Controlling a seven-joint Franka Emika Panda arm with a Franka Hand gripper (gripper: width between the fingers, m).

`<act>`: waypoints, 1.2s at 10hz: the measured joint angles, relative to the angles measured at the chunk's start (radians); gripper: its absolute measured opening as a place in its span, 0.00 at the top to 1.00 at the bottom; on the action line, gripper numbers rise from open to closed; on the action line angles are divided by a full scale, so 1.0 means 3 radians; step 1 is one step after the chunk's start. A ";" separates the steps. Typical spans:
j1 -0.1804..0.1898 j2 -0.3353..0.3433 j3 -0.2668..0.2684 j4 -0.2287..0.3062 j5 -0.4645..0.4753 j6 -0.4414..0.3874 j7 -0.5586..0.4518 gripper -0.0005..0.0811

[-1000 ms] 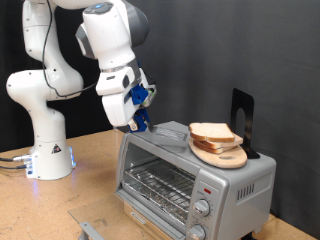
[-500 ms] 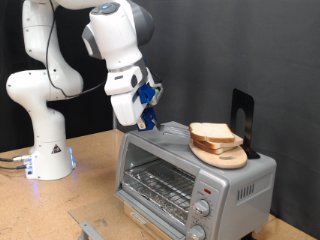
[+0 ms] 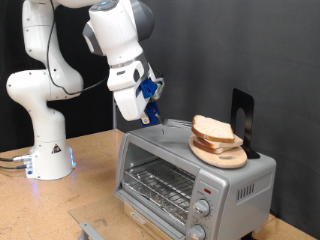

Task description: Make a piece of toast with the oven

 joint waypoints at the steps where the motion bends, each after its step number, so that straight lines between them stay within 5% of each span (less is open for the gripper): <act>1: 0.0000 -0.0015 0.0000 0.0000 0.0001 -0.0010 0.0000 0.51; 12: -0.0006 0.0145 0.0103 0.0134 -0.0170 0.0029 0.0448 0.51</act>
